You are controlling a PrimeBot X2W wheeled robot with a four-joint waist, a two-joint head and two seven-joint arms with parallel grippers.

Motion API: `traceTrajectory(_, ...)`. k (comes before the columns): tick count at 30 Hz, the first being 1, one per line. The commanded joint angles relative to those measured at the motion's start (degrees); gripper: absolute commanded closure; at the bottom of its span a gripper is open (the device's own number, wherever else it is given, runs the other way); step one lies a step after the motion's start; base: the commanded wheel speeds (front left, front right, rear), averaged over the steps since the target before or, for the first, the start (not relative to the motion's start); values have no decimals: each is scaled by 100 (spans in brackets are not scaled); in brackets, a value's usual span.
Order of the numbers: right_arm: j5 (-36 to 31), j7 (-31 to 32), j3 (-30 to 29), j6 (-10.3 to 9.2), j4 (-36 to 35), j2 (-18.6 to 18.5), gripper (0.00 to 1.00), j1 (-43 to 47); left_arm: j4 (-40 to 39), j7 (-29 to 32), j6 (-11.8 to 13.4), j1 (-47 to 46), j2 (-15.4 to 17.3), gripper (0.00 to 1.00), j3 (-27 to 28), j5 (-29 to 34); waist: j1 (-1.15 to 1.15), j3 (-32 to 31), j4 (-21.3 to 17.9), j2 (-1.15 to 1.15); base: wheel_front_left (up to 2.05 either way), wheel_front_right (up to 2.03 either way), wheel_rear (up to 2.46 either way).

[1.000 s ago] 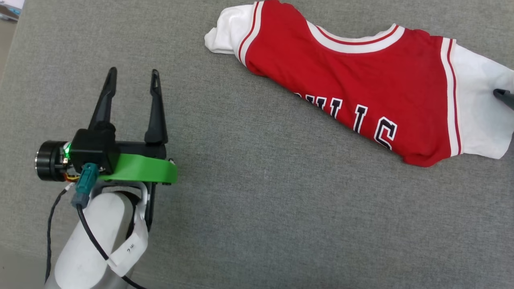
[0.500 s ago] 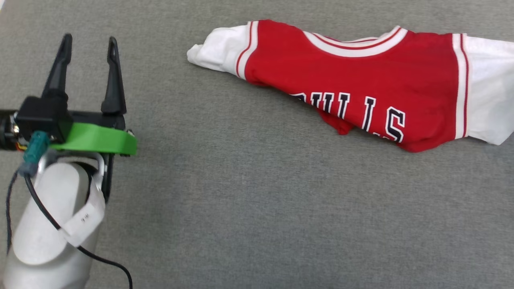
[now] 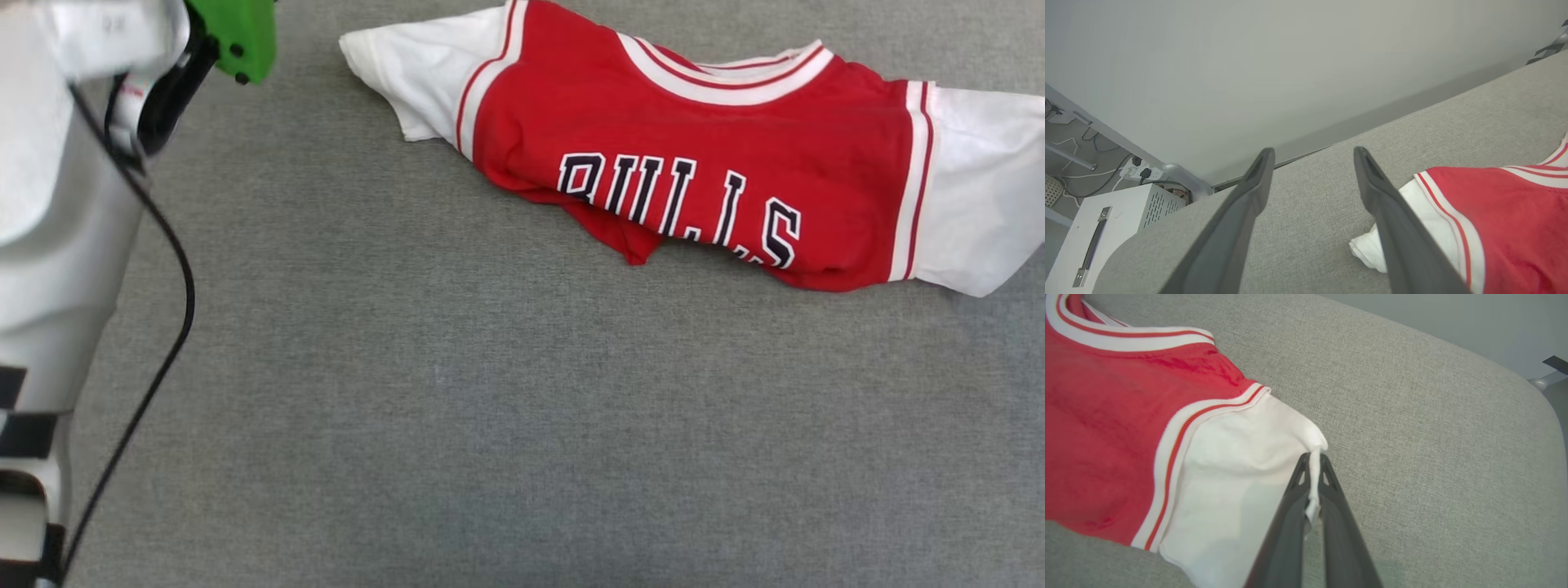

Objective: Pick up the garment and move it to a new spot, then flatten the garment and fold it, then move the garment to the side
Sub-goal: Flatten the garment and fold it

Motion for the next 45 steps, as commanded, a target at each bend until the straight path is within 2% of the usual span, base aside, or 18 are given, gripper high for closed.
traceTrajectory(1,-57,20,3,-5,-72,63,100,-81,160,406,-13,-300,150,0,-330,-143,0,166,-171,0,0,0,0)
traceTrajectory(4,-108,60,53,-5,-191,127,100,-186,454,1235,-14,-723,217,0,-880,-715,0,304,-297,0,0,0,0)
traceTrajectory(5,-148,88,101,-5,-280,179,100,-295,722,1938,-14,-988,291,0,-1316,-1125,0,425,-410,0,0,0,0)
traceTrajectory(8,-178,99,157,-5,-353,226,100,-424,988,2463,-14,-1161,340,0,-1640,-1481,0,550,-509,0,0,0,0)
traceTrajectory(17,-224,65,412,-5,-392,353,100,-697,1623,2882,-15,-1313,349,0,-2461,-1750,0,815,-670,0,0,0,0)
traceTrajectory(24,-180,-33,592,-5,-270,354,100,-844,1568,3460,-15,-1198,413,0,-3248,-2211,0,883,-686,0,0,0,0)
traceTrajectory(25,-173,-44,614,-5,-257,355,100,-867,1551,3518,-15,-1201,447,71,-3339,-2247,0,884,-687,0,0,0,0)
traceTrajectory(26,-164,-55,642,-5,-242,356,100,-898,1535,3551,-15,-1207,487,100,-3427,-2294,0,885,-688,0,0,0,0)
traceTrajectory(31,-132,-128,769,-5,-184,360,100,-1057,1542,3354,-15,-1216,558,100,-3560,-2552,0,873,-670,0,0,0,0)
traceTrajectory(35,-136,-285,862,-5,-124,328,100,-1142,1549,2821,-15,-1285,580,100,-3571,-2605,0,763,-575,0,0,0,0)
traceTrajectory(45,-171,-1011,688,-5,144,163,100,-1293,1149,364,-15,-1507,834,100,-3569,-2219,0,-14,-191,0,0,0,0)
